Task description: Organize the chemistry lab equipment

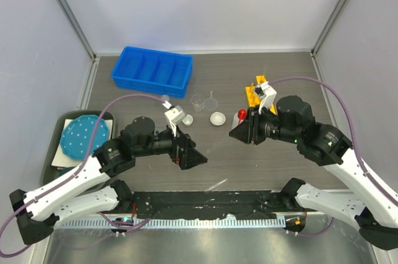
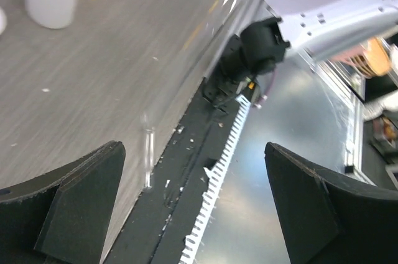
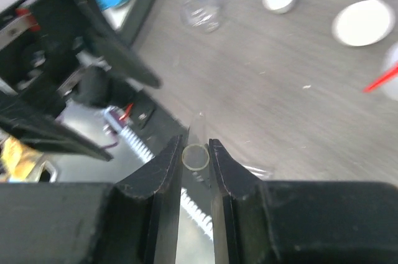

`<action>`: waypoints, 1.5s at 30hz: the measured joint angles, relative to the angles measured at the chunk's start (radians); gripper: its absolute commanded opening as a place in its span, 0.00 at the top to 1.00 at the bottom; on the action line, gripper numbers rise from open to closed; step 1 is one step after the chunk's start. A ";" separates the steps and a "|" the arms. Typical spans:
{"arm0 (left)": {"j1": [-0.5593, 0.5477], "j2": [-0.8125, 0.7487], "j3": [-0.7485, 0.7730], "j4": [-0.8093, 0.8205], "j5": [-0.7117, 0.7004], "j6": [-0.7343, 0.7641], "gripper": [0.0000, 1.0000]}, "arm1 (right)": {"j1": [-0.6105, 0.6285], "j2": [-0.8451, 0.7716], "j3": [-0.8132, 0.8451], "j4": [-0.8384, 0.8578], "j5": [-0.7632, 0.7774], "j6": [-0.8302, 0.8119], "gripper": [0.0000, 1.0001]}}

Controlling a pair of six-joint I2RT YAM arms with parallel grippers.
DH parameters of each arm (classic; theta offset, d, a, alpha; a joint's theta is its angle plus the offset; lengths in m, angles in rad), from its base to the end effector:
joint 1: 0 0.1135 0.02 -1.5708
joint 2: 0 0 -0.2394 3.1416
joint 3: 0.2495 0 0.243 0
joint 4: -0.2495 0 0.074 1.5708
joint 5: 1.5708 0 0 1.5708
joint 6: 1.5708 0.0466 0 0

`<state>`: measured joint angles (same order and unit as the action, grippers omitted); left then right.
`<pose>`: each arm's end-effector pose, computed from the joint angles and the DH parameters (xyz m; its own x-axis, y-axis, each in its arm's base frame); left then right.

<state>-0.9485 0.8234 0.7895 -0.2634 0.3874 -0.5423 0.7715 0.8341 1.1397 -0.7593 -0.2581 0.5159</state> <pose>0.1062 -0.1782 0.3068 -0.6432 0.0768 -0.7618 0.7366 0.3337 -0.5883 0.1155 0.1289 0.3667 -0.6870 -0.0028 -0.7267 -0.5744 0.6145 0.5407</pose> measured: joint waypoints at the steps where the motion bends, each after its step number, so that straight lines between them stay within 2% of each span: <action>1: 0.000 -0.010 0.018 -0.035 -0.037 0.000 0.00 | 0.000 0.012 0.019 -0.014 0.046 -0.007 0.81; 5: 0.001 -0.089 0.037 -0.138 -0.138 0.001 0.00 | 0.000 0.084 0.134 -0.063 0.268 -0.040 0.83; 12: 0.001 -0.195 0.037 -0.230 -0.201 0.004 0.00 | -0.013 0.241 0.344 -0.117 0.654 -0.102 0.83; 15: 0.001 -0.206 0.034 -0.237 -0.204 0.004 0.00 | -0.060 0.306 0.414 -0.127 0.740 -0.130 0.86; 22: 0.001 -0.182 0.031 -0.277 -0.211 0.002 0.00 | -0.387 0.446 0.478 -0.119 0.700 -0.175 0.87; 26: 0.001 -0.177 0.031 -0.299 -0.220 0.002 0.00 | -0.494 0.523 0.479 -0.109 0.670 -0.183 0.87; 37: 0.001 -0.176 0.028 -0.325 -0.227 0.000 0.00 | -0.532 0.700 0.497 -0.059 0.625 -0.185 0.87; 45: 0.001 -0.175 0.027 -0.335 -0.227 0.001 0.00 | -0.544 0.752 0.501 -0.025 0.602 -0.185 0.87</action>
<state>-0.9478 0.6479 0.8165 -0.5980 0.1604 -0.5415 0.2279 1.5864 1.6409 -0.7845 0.3443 0.3309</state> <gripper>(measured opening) 0.996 0.263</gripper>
